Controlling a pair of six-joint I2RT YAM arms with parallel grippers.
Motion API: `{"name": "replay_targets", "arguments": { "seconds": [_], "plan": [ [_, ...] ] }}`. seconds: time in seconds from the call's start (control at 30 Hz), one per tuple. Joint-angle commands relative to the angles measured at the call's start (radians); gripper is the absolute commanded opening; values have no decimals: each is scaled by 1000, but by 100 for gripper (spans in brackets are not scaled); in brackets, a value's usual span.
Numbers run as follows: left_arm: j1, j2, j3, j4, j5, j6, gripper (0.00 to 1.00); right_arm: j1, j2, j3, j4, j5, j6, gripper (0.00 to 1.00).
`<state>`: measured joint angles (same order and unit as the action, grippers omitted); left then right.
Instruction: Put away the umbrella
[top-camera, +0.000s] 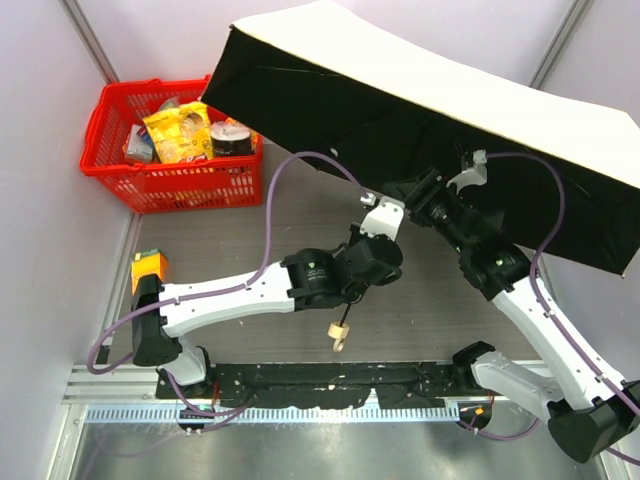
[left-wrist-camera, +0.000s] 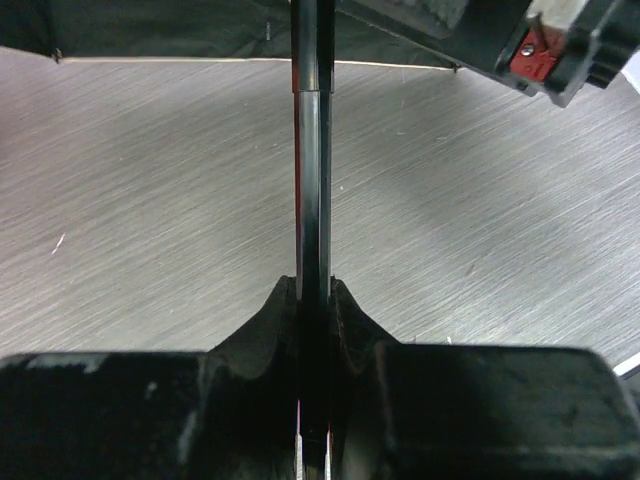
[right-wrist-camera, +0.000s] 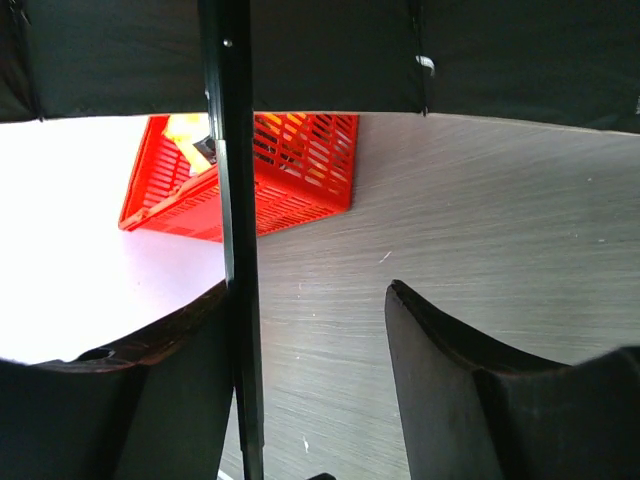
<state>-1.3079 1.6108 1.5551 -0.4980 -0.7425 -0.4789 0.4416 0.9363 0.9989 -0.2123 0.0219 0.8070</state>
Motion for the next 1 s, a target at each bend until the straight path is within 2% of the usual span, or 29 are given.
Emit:
{"name": "replay_targets", "arguments": {
  "seconds": [0.0,0.13,0.2,0.23,0.27,0.3,0.33,0.43,0.5,0.57,0.7,0.83,0.93,0.97],
  "plan": [
    [-24,-19,8,84,-120,25,0,5,-47,-58,68,102,61,61],
    [-44,9,20,76,-127,34,0,3,-45,-106,169,69,78,58],
    [-47,11,17,64,-114,30,0,3,-31,-109,192,49,81,41],
    [-47,5,11,56,-95,22,0,-1,-31,-115,239,36,83,23],
    [-47,-9,0,50,-75,8,0,-4,-33,-138,269,0,86,14],
    [-45,-29,-24,61,-45,-3,0,-9,-37,-157,331,-7,86,1],
    [-44,-54,-48,74,-6,-7,7,-10,-53,-189,367,-78,87,1],
    [-21,-184,-182,165,166,-16,61,-24,-114,-259,517,-163,75,1],
    [19,-277,-294,246,300,-55,80,-33,-148,-299,600,-218,86,1],
    [93,-362,-401,356,479,-137,87,-44,-174,-347,724,-275,118,1],
    [241,-446,-576,593,800,-318,90,-47,-188,-411,983,-359,188,1],
    [276,-387,-580,683,992,-371,89,-47,-171,-410,1111,-407,233,1],
    [274,-307,-573,853,1175,-444,86,-46,-172,-392,1151,-422,235,1],
    [276,-287,-573,896,1196,-473,84,-47,-172,-388,1156,-424,233,1]
  ]
}}
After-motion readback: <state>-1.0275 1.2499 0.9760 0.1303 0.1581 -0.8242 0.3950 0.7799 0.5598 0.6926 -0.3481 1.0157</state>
